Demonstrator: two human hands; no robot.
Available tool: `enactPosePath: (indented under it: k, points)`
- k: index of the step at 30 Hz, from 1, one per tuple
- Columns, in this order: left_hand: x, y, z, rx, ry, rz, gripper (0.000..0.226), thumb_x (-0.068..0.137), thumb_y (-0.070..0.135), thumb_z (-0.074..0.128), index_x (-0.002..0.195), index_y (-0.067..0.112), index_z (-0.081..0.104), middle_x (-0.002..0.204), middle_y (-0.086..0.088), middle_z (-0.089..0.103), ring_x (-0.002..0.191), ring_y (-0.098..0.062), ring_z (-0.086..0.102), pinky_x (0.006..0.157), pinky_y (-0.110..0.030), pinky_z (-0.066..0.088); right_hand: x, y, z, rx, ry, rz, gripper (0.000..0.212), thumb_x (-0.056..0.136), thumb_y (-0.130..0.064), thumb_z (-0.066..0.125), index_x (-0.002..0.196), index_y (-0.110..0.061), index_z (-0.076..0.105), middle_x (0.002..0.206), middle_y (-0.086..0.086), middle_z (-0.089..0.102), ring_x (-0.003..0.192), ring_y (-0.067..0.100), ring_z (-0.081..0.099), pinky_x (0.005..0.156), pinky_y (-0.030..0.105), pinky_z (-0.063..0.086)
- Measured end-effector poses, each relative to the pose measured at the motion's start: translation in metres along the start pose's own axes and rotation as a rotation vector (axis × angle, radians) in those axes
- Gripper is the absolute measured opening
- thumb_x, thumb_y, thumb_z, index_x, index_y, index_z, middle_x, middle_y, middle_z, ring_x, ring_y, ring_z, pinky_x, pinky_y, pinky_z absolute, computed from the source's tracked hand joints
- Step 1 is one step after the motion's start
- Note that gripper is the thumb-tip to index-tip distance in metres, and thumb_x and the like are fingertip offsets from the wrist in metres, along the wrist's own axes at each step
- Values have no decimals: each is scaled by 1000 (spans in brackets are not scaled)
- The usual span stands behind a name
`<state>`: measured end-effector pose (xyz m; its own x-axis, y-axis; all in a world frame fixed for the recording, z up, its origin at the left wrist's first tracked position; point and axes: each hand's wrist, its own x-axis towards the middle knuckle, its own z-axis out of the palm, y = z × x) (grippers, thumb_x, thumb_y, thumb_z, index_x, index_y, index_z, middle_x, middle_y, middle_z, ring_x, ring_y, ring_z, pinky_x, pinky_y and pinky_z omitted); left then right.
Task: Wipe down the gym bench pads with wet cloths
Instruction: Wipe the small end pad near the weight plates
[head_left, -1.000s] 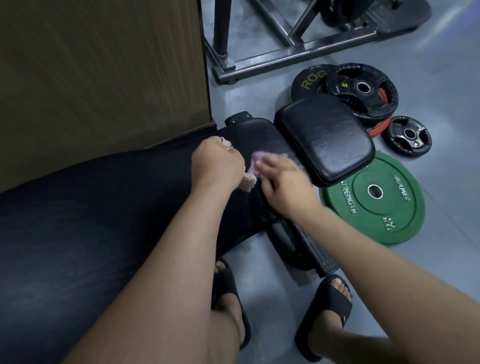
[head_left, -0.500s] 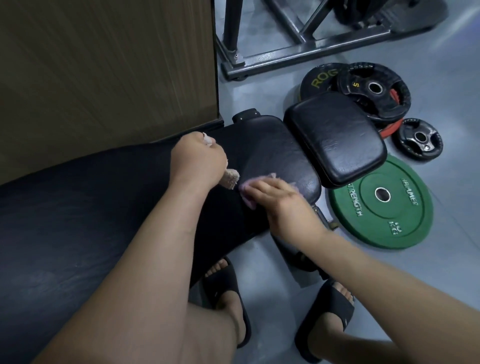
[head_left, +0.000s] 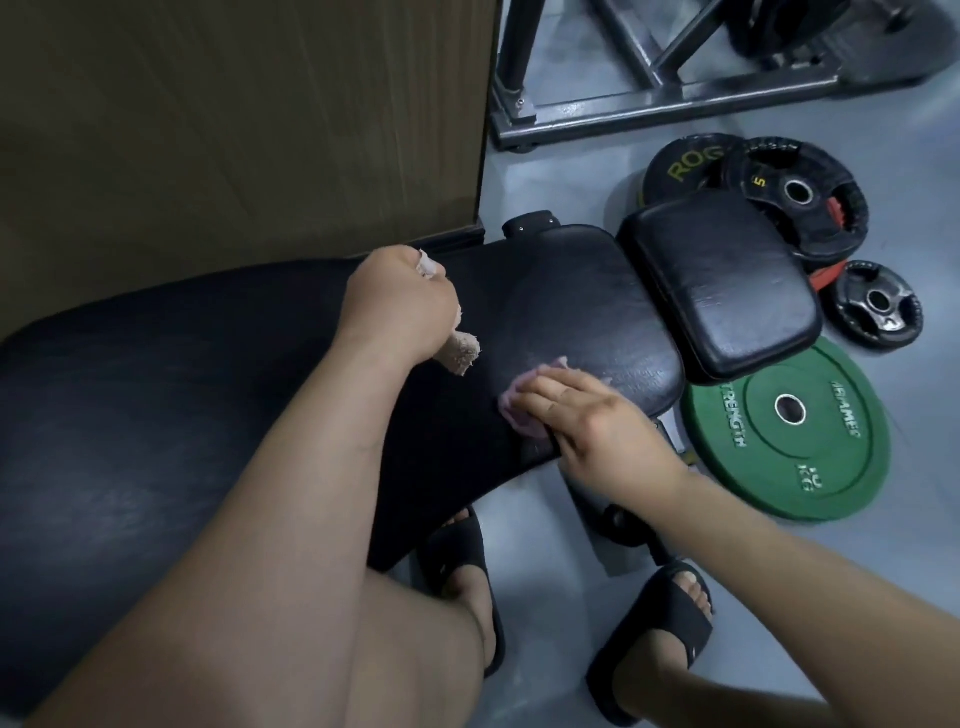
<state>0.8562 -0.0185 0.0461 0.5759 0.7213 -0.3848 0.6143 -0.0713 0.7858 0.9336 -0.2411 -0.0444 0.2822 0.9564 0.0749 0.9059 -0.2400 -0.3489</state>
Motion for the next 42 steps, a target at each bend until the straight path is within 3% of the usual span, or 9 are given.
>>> enactPosePath:
  k: [5,8,12,15,21,26,33,39,42]
  points:
    - [-4,-2,-1,3,-31,-20,21,85,16,50,93,18,69,91,-4,75,87,-28,73,87,-45,61,76,59,-13,-138,138,299,48,81,7,46,115,-15,72,125,4,70,114,35,63,109,37,42]
    - [-6,-1,1,28,-21,-12,19,91,16,52,97,19,70,96,-2,73,92,-23,69,86,-38,59,102,32,-13,-117,122,287,34,71,6,45,89,-20,58,106,-1,66,103,28,57,93,32,39]
    - [-4,2,3,48,-25,-2,22,91,16,51,101,17,71,99,-2,72,93,-22,68,82,-34,58,35,-29,10,1,20,22,47,73,6,53,112,-15,68,124,1,64,122,23,54,108,37,43]
    - [-5,3,8,64,-55,14,20,89,18,51,97,20,70,99,-1,73,94,-23,68,86,-37,58,-19,-14,8,-27,23,39,65,74,11,56,132,-16,64,140,-2,60,133,21,51,113,41,42]
    - [-17,8,22,126,-176,90,17,90,19,53,93,22,70,96,3,74,92,-21,71,87,-39,59,-16,6,-7,-124,279,522,44,80,6,46,108,-22,65,116,-11,67,93,16,51,87,31,42]
    - [-22,11,27,204,-180,133,19,93,19,54,96,18,73,97,3,74,95,-22,70,91,-42,58,-32,-47,33,-60,198,237,56,88,0,41,136,-20,62,143,-11,58,106,19,58,88,28,39]
    - [-28,16,18,259,-173,157,23,96,16,50,99,14,73,92,4,73,95,-21,69,90,-40,58,-35,19,-6,-177,303,694,44,75,9,46,102,-25,55,116,-11,60,81,21,54,75,30,26]
    - [-33,23,-3,300,-121,145,24,94,14,50,101,9,72,101,-10,73,96,-31,69,89,-48,58,-37,-25,29,-178,130,294,67,80,-5,35,143,-18,56,148,-8,55,82,24,48,82,27,36]
    - [-39,15,-18,314,-125,125,26,96,19,45,95,14,70,94,-9,74,91,-32,71,87,-48,59,-11,10,8,-240,131,482,50,74,1,41,112,-26,59,121,-7,66,66,21,38,70,33,28]
